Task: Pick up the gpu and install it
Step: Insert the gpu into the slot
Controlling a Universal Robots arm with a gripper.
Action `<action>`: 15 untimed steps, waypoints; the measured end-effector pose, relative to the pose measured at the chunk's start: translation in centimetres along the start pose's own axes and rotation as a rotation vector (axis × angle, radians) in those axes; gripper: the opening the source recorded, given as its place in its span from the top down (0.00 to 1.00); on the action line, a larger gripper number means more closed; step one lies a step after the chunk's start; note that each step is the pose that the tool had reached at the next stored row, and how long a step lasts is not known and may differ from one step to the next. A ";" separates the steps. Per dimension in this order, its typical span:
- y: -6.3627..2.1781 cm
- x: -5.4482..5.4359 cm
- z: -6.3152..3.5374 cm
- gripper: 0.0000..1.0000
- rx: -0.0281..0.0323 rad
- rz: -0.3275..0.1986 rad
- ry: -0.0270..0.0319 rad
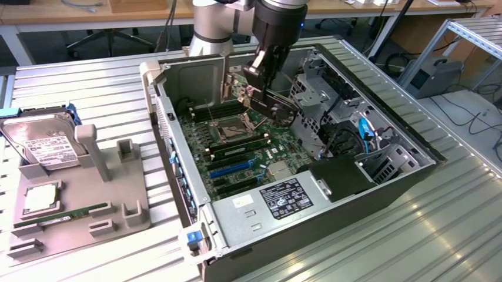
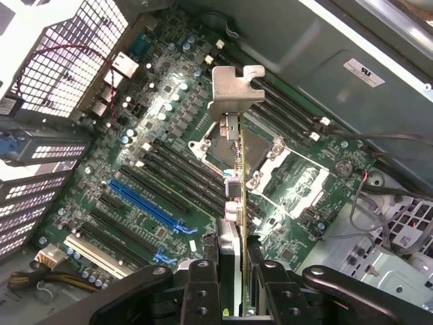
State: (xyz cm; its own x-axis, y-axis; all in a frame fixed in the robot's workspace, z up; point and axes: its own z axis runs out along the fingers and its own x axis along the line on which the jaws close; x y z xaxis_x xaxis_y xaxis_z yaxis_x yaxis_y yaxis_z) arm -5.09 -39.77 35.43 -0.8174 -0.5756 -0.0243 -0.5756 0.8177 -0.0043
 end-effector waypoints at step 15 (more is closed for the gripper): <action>0.00 0.0 0.00 0.73 -0.0016 -0.067 -0.0003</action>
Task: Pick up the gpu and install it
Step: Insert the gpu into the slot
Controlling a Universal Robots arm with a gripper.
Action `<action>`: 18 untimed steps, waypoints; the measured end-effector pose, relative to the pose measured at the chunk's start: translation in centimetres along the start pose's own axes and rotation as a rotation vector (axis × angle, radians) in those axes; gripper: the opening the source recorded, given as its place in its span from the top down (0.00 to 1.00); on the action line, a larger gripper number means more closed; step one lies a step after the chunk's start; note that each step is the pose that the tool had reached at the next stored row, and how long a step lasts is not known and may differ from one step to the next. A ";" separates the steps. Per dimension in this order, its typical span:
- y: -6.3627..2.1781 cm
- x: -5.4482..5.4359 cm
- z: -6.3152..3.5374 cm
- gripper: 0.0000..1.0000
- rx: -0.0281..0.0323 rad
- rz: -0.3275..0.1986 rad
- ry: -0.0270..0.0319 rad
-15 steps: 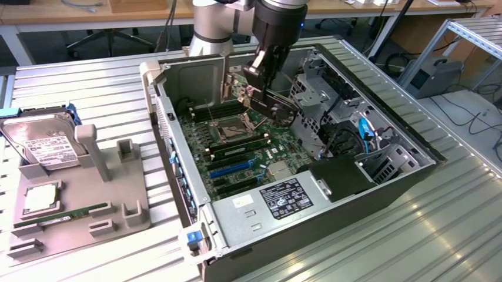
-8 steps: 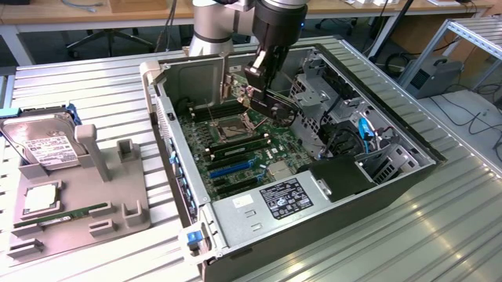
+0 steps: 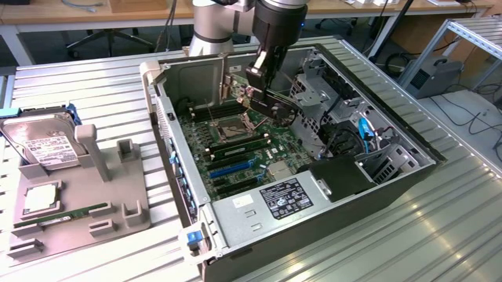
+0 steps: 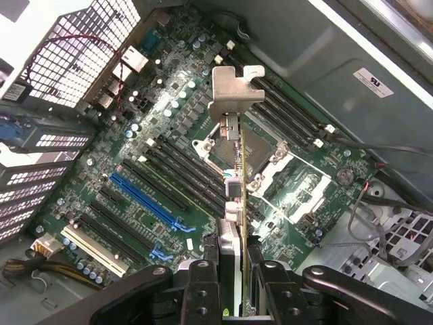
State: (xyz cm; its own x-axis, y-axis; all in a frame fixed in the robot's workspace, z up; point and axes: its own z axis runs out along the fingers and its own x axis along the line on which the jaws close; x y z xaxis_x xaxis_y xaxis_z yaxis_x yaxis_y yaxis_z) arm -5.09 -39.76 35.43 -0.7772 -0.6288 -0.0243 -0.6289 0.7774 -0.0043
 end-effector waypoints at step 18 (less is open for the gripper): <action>0.00 0.0 0.00 0.73 -0.0019 -0.076 -0.0004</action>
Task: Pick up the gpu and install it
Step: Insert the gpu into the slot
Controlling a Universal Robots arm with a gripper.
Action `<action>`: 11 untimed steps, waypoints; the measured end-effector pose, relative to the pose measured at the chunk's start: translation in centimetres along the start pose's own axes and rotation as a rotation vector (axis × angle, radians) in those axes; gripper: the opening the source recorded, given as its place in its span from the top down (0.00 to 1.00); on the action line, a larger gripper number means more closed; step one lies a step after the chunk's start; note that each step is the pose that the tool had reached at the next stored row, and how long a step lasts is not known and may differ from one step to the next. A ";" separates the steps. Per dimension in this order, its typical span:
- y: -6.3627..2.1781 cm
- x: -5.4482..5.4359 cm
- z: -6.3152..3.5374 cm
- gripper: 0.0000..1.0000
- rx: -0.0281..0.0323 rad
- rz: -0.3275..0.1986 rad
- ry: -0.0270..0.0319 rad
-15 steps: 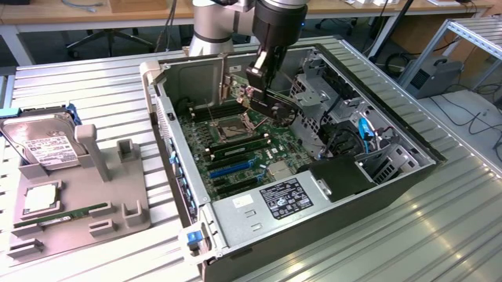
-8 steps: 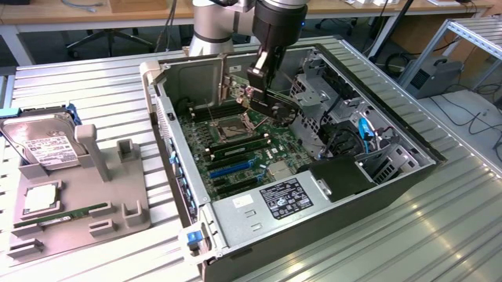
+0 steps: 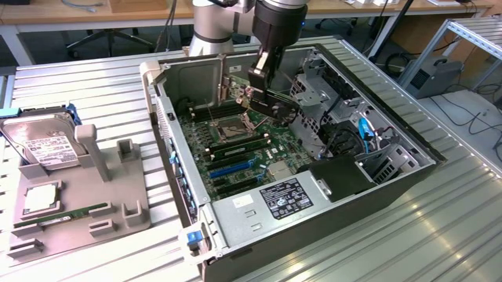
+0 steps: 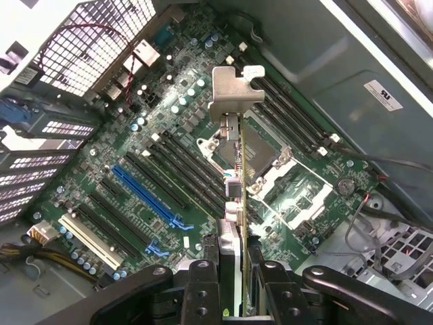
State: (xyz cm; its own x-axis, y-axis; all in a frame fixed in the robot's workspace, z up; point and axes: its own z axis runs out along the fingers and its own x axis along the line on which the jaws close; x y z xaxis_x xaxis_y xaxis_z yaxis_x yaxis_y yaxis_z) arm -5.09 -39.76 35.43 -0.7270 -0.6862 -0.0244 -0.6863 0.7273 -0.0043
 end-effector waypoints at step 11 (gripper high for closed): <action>0.00 0.0 0.00 0.73 -0.0012 -0.048 -0.0002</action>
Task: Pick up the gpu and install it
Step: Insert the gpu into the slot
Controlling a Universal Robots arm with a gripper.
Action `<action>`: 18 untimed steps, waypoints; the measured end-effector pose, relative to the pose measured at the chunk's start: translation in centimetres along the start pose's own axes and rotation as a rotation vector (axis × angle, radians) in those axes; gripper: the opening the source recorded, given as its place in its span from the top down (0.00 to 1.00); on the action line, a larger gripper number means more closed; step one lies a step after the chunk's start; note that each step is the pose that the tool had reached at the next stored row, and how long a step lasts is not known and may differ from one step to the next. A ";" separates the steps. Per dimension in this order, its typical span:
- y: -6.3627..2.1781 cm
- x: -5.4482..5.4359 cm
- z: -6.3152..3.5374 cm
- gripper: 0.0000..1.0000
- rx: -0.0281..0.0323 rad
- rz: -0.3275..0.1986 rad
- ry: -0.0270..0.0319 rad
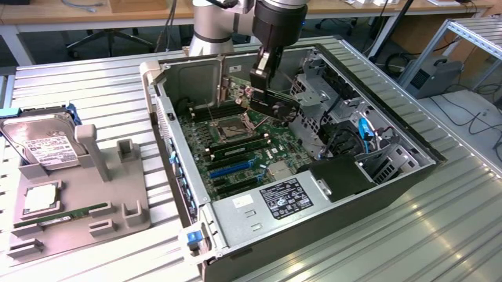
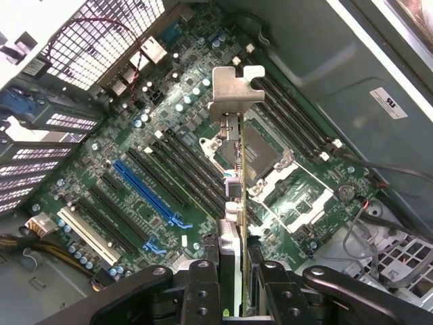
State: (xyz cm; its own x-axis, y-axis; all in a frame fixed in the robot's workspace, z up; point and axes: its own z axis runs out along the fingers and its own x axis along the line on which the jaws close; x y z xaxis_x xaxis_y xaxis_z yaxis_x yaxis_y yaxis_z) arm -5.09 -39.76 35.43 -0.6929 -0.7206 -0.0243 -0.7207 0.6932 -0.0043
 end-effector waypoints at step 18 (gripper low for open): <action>0.00 0.0 0.00 0.73 -0.0023 -0.095 -0.0004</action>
State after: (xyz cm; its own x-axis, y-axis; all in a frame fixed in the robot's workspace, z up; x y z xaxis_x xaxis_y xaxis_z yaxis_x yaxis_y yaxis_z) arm -5.09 -39.76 35.42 -0.6218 -0.7828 -0.0243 -0.7830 0.6220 -0.0043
